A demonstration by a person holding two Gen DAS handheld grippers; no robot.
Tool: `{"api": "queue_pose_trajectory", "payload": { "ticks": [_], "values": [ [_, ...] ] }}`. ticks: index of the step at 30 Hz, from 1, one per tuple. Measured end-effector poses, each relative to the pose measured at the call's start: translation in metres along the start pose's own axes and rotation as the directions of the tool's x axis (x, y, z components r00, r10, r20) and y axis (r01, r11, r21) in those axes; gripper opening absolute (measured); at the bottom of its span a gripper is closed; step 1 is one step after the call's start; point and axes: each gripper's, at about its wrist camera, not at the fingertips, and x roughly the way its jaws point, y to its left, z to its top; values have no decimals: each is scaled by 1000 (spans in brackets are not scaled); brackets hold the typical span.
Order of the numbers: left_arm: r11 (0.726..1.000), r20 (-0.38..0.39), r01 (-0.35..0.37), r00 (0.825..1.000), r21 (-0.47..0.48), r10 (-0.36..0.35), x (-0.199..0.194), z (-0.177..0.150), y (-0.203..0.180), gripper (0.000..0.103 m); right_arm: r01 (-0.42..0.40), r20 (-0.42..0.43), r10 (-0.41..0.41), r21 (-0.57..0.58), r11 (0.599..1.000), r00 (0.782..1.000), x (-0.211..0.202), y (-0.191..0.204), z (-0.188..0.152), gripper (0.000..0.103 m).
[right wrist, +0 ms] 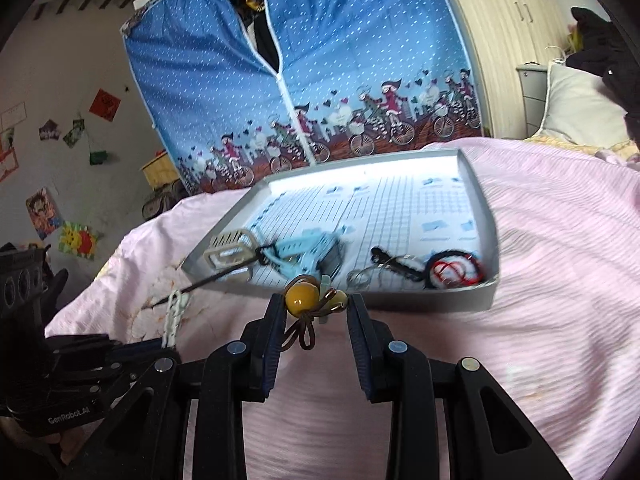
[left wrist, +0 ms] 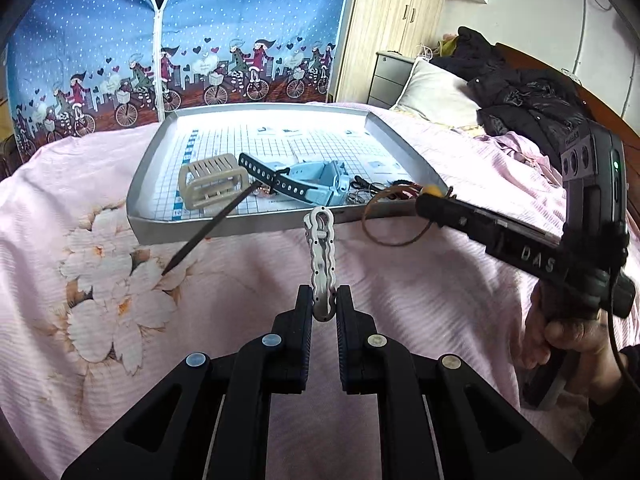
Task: Organize jewelry
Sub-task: 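Place the white clip in the tray with the left tool while the right tool drops the hair tie there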
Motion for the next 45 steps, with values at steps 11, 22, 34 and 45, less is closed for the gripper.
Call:
{"api": "queue_pose_trajectory", "payload": {
  "ticks": [11,22,34,45],
  "values": [
    [999,138,10,990,-36,-4,12,57,8,9,71,75,-76,63,995,994,5,-29,24,30],
    [986,119,39,993,-161,-20,93,111,44,9,101,32,-104,93,991,994,40,-51,20,30],
    [986,34,8,999,-169,-3,115,104,50,9,142,3,-143,94,985,990,42,-54,17,31],
    [975,51,-6,999,-223,17,85,103,48,56,166,69,-171,73,983,983,19,-46,30,62]
  ]
}}
